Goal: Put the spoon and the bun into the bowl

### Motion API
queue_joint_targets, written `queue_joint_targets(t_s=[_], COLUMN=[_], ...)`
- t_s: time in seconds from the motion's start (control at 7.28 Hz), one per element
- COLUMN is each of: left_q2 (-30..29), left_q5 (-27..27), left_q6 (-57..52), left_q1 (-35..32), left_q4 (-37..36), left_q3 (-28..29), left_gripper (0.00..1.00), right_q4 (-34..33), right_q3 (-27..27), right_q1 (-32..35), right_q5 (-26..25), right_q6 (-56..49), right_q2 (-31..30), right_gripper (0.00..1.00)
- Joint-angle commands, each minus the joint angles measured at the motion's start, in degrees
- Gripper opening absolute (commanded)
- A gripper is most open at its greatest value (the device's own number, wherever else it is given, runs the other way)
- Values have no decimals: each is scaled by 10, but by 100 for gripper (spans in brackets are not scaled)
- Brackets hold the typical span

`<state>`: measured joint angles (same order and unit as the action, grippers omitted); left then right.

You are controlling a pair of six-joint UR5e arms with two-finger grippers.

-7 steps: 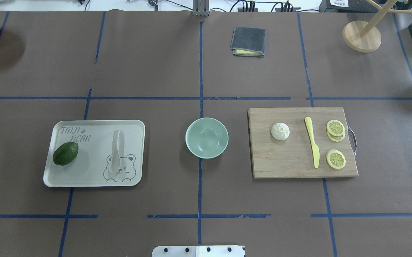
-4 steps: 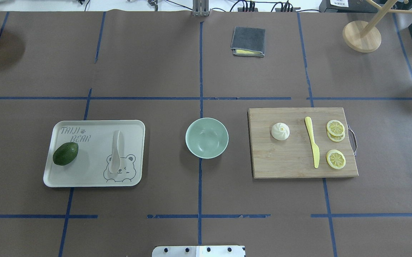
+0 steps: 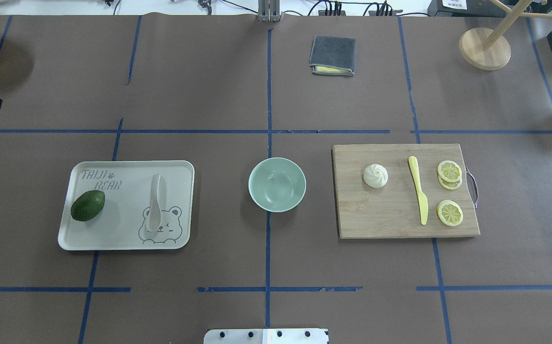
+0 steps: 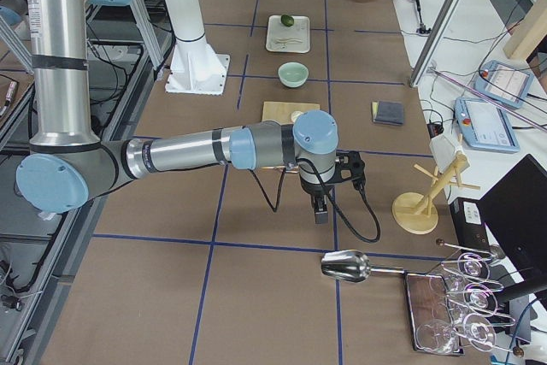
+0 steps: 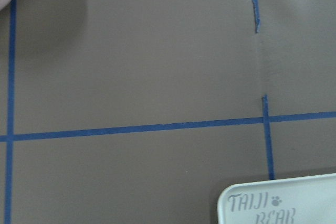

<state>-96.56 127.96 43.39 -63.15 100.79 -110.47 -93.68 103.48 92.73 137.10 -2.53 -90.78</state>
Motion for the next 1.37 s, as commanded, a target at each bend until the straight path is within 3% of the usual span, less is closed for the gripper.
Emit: queue_joint_targets(t_s=[0.0,0.55,1.24], left_q2=[-10,-94,-124], left_q5=[-82,-198,-230], left_q6=[132,290,294], left_q1=[111,266,304], left_q4=[31,23,27], left_q3=[-18,23,89], left_gripper=[100,100,93], right_q4=[0,0,1], right_q3=[8,66,78], right_q1=[-6,-81,-140], right_q5=[18,20,21], right_q6=[1,201,290], right_q2=[1,12,62], right_gripper=[100,100,100])
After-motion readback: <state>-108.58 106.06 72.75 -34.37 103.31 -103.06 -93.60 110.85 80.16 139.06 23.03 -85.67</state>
